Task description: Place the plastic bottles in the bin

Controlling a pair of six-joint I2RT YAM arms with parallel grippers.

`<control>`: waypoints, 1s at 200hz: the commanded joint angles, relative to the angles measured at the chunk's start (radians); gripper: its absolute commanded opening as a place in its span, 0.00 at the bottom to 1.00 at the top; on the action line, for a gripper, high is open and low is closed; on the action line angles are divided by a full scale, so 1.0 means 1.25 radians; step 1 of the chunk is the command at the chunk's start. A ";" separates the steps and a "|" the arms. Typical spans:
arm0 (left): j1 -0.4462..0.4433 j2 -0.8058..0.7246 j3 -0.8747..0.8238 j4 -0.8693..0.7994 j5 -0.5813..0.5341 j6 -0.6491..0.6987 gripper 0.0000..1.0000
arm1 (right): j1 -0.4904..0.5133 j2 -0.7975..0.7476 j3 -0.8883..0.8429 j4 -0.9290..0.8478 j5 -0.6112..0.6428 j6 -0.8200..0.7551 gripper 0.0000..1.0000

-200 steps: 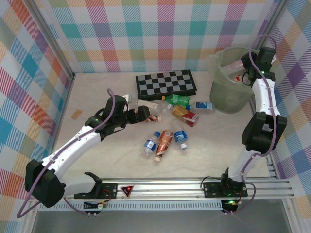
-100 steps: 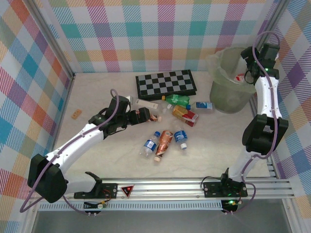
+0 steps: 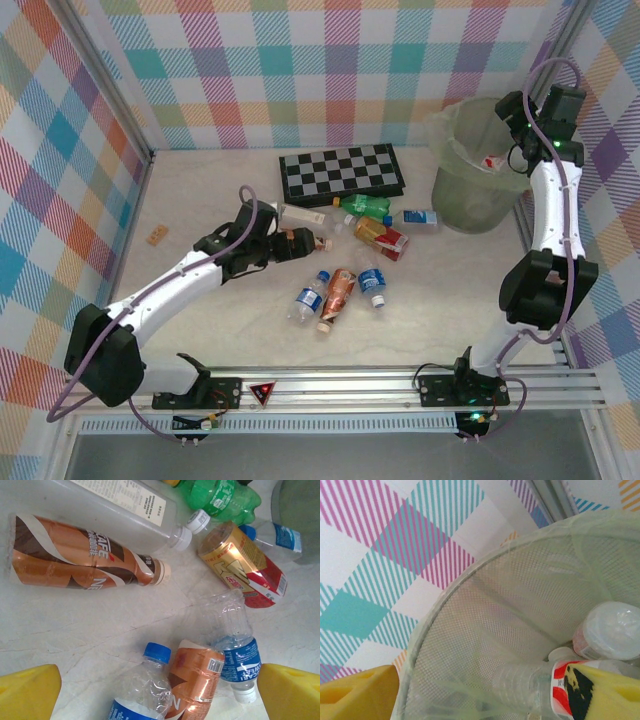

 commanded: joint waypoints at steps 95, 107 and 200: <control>-0.139 0.021 -0.037 -0.185 0.017 0.098 0.97 | 0.102 -0.219 -0.117 -0.205 -0.176 -0.140 0.87; -0.159 0.023 -0.057 -0.181 0.009 0.091 0.97 | 0.111 -0.237 -0.136 -0.230 -0.202 -0.146 0.89; -0.218 0.138 -0.109 -0.121 -0.055 0.087 0.83 | 0.130 -0.354 -0.295 -0.288 -0.393 -0.133 0.92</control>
